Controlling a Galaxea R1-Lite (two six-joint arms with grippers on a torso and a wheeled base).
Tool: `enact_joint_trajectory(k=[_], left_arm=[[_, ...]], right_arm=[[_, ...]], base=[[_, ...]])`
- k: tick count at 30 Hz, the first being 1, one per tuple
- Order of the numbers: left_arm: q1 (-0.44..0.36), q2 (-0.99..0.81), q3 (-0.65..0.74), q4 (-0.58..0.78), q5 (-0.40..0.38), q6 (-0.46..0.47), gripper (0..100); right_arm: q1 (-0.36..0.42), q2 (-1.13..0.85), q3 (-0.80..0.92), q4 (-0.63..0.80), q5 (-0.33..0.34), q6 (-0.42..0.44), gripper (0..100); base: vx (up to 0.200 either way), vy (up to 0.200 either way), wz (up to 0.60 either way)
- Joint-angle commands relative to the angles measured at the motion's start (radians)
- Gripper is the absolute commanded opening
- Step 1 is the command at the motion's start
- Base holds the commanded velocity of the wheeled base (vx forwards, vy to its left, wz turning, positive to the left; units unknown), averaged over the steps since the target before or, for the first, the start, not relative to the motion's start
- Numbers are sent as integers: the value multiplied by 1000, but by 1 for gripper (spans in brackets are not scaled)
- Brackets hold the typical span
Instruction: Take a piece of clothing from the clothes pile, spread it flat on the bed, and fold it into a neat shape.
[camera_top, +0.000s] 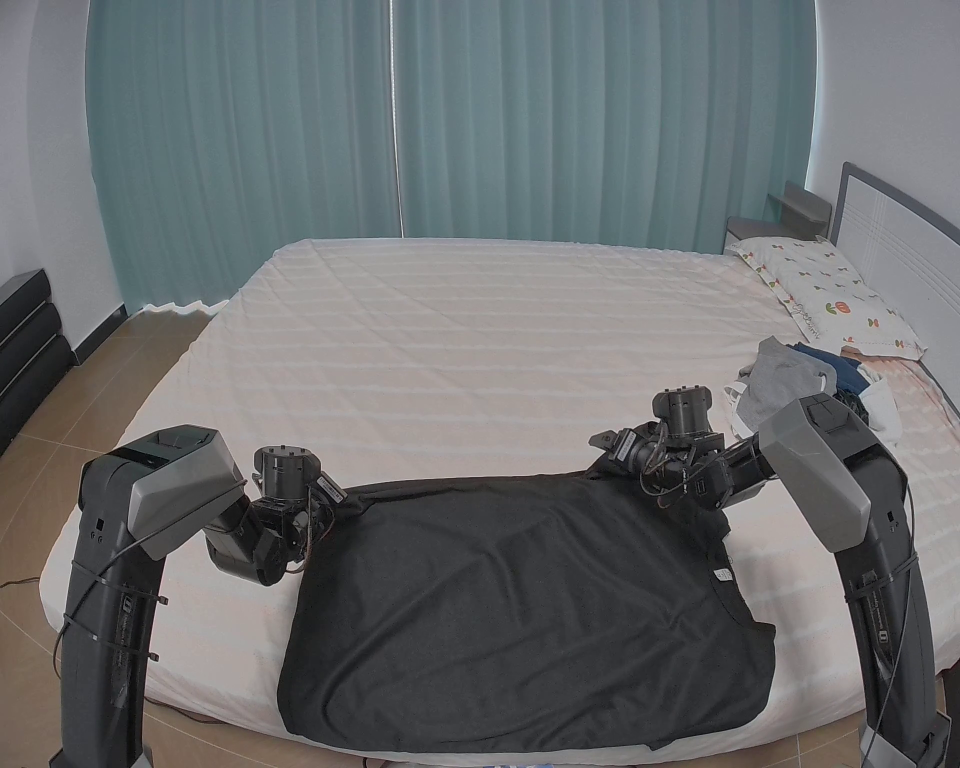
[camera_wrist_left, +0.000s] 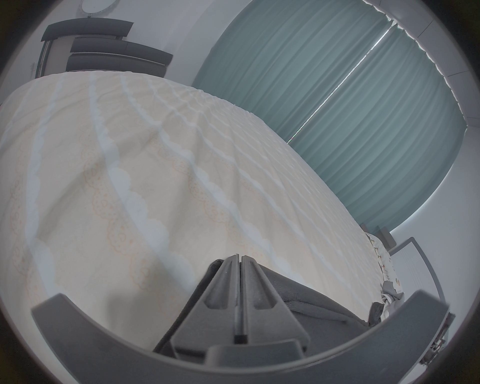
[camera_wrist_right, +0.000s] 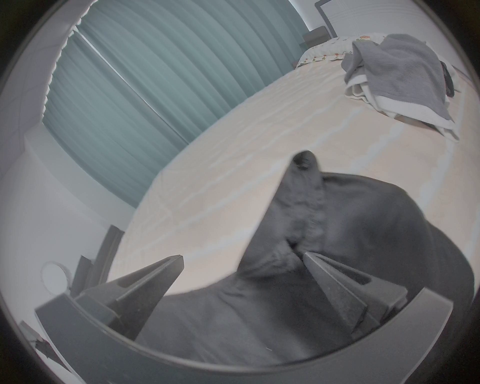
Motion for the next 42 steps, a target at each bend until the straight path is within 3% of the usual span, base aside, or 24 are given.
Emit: enact_joint_trajectory(k=[1,3,5,12,16,21,28,42], left_arm=[[0,3,2,-3,7,0,0],[0,3,2,-3,10,0,0],[0,5,0,-3,13,0,0],[0,5,0,-3,16,0,0],[0,5,2,-3,18,0,0],[0,5,0,-3,18,0,0],[0,5,0,-3,18,0,0],[0,6,-1,-3,18,0,0]], right_arm=[[25,71,-188,-8,-28,94,100],[27,86,-215,-13,-29,100,100],[28,129,-318,-93,-72,103,100],[28,123,-318,-140,-106,94,100],[-15,74,-235,-131,-123,-7,100],[-91,-8,-53,-166,-104,-135,100],[-177,-43,67,-169,-29,-179,100],[-211,68,69,-191,-29,-205,100]], base=[[0,0,0],[0,0,0],[0,0,0],[0,0,0],[0,0,0],[0,0,0],[0,0,0],[0,0,0]])
